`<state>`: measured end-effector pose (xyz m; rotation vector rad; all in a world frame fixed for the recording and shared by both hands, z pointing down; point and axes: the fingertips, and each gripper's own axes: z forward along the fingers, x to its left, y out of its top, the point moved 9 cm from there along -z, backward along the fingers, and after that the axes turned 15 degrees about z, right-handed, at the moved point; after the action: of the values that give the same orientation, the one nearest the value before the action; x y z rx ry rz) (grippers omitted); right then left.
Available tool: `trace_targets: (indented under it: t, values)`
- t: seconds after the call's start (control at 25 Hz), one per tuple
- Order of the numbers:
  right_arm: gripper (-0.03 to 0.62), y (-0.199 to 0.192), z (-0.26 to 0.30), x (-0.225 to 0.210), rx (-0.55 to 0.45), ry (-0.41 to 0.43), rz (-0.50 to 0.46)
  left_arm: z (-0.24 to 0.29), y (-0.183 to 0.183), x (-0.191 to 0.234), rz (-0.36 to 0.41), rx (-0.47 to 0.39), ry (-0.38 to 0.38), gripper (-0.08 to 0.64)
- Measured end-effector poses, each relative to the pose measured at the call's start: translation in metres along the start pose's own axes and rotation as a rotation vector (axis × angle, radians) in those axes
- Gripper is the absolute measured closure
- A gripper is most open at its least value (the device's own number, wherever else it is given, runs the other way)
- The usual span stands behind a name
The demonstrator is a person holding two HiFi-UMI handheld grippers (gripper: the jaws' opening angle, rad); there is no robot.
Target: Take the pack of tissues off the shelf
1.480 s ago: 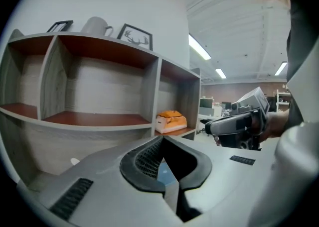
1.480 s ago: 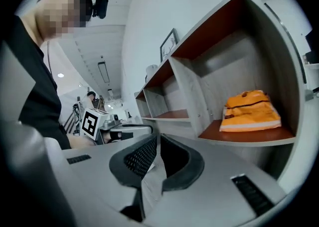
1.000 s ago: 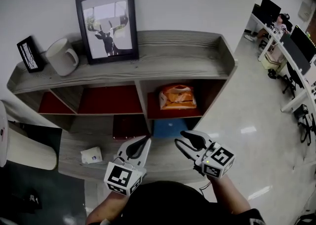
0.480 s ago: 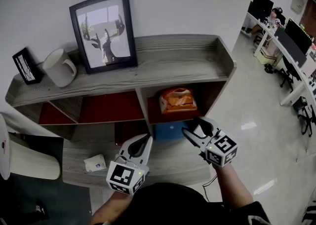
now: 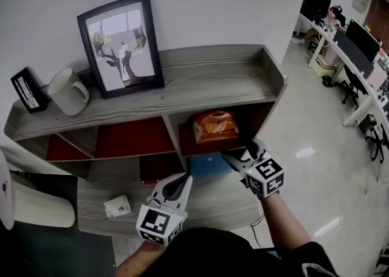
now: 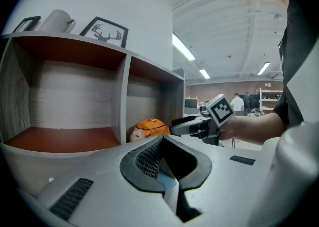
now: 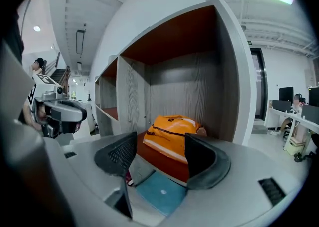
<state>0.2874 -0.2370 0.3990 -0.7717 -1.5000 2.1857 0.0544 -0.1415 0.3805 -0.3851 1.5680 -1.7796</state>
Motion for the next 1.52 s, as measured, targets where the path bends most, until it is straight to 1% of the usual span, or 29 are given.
trace_targets:
  t: [0.12, 0.28, 0.44, 0.6, 0.76, 0.92, 0.96, 1.04, 1.12, 1.2, 1.44, 1.48, 1.52]
  values:
    - [0.341, -0.002, 0.008, -0.005, 0.022, -0.031, 0.016, -0.001, -0.002, 0.001, 0.0, 0.012, 0.0, 0.548]
    - [0.341, -0.006, 0.016, -0.012, 0.017, -0.107, 0.028, -0.002, -0.004, 0.006, 0.001, 0.019, 0.002, 0.548]
    - [0.341, -0.011, 0.025, -0.013, 0.028, -0.14, 0.033, -0.001, -0.006, 0.008, -0.003, 0.025, 0.0, 0.548]
    - [0.341, -0.009, 0.032, -0.012, 0.031, -0.139, 0.028, -0.001, -0.006, 0.011, -0.009, 0.027, 0.003, 0.548]
    - [0.341, -0.011, 0.033, -0.005, 0.05, -0.101, 0.025, -0.001, -0.007, 0.014, -0.017, 0.026, 0.008, 0.548]
    - [0.342, -0.017, 0.023, 0.015, 0.044, -0.066, 0.003, -0.001, -0.009, 0.015, -0.027, 0.024, 0.01, 0.548]
    - [0.342, -0.017, 0.021, 0.017, 0.042, -0.072, -0.014, -0.001, -0.01, 0.015, -0.029, 0.024, 0.01, 0.548]
    - [0.341, -0.017, 0.021, 0.014, 0.038, -0.112, -0.048, -0.001, -0.011, 0.015, -0.035, 0.025, 0.01, 0.548]
    - [0.341, -0.017, 0.023, 0.002, 0.035, -0.164, -0.062, -0.002, -0.012, 0.013, -0.04, 0.026, 0.008, 0.548]
    - [0.341, -0.019, 0.027, -0.009, 0.046, -0.19, -0.063, -0.003, -0.012, 0.01, -0.041, 0.027, 0.007, 0.548]
    - [0.344, -0.028, 0.039, -0.011, 0.086, -0.156, -0.082, -0.012, -0.012, 0.009, -0.051, 0.031, 0.032, 0.548]
    - [0.36, -0.03, 0.038, -0.01, 0.088, -0.153, -0.083, -0.013, -0.012, 0.009, -0.054, 0.032, 0.036, 0.548]
    - [0.404, -0.03, 0.038, -0.01, 0.09, -0.149, -0.085, -0.014, -0.012, 0.008, -0.056, 0.031, 0.04, 0.548]
